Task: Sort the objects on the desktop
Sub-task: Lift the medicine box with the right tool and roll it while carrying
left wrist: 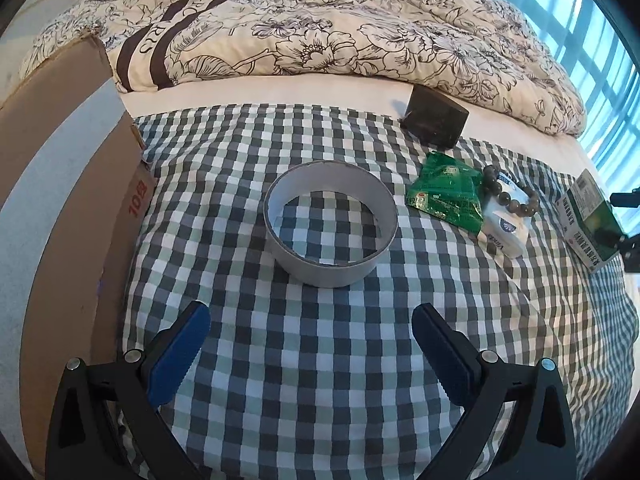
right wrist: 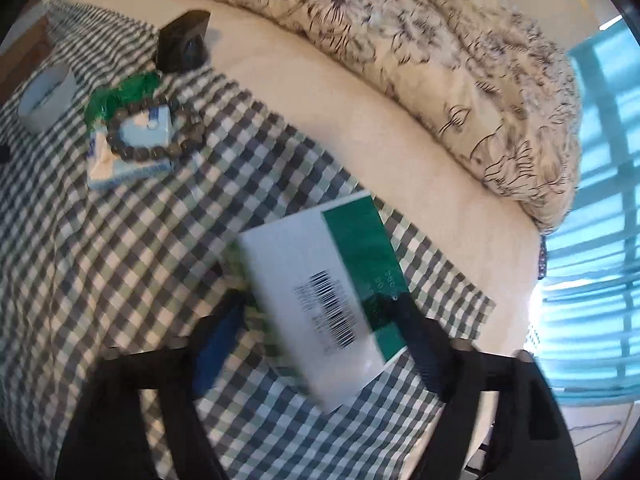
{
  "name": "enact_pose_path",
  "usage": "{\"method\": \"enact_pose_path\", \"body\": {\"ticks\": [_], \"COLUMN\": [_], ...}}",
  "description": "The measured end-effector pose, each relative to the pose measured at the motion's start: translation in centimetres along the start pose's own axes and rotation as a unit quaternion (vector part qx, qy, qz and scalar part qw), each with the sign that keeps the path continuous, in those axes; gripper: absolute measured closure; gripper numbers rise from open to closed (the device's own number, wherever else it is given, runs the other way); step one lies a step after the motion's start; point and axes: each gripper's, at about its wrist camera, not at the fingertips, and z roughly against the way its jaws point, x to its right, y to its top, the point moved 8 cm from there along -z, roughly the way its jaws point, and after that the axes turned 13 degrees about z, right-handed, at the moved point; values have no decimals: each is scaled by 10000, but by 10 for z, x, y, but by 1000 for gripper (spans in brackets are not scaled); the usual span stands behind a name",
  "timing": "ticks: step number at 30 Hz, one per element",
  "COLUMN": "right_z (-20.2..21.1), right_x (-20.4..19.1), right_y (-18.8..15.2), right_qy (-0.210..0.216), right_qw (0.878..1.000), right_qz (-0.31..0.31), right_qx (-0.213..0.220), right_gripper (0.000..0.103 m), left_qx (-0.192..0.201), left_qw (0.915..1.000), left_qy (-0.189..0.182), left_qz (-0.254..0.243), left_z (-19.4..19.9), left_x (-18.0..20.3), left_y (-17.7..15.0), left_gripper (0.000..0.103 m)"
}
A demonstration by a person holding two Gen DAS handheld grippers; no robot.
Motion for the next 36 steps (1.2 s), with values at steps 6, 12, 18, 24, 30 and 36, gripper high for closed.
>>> {"method": "enact_pose_path", "body": {"ticks": [6,12,18,24,30,36], "right_z": [-22,-30,-31,-32,5,52], "right_x": [-10,3,-31,-27,-1,21], "right_y": [7,21,28,31,32,18], "right_qy": [-488,-240,-1172,-1255,-620,-363], "right_qw": [9965,9980,9749,9781,9946,9934], "right_qz": [677,578,1859,1658,590,334], "right_qx": [-15,98,357,87,590,1039], "right_gripper": [0,0,0,0,42,6], "left_qx": [-64,-94,-98,-119,-30,-22], "left_qw": [10000,9999,9999,9999,9999,9994], "left_qy": [-7,-17,-54,-61,-132,-323], "left_qz": [23,-32,9,92,62,126], "left_z": [-3,-4,-2,2,16,23], "left_x": [0,3,3,-1,-4,0], "left_y": [-2,-5,-7,-10,-10,-9], "left_gripper": [0,0,0,0,0,0]}}
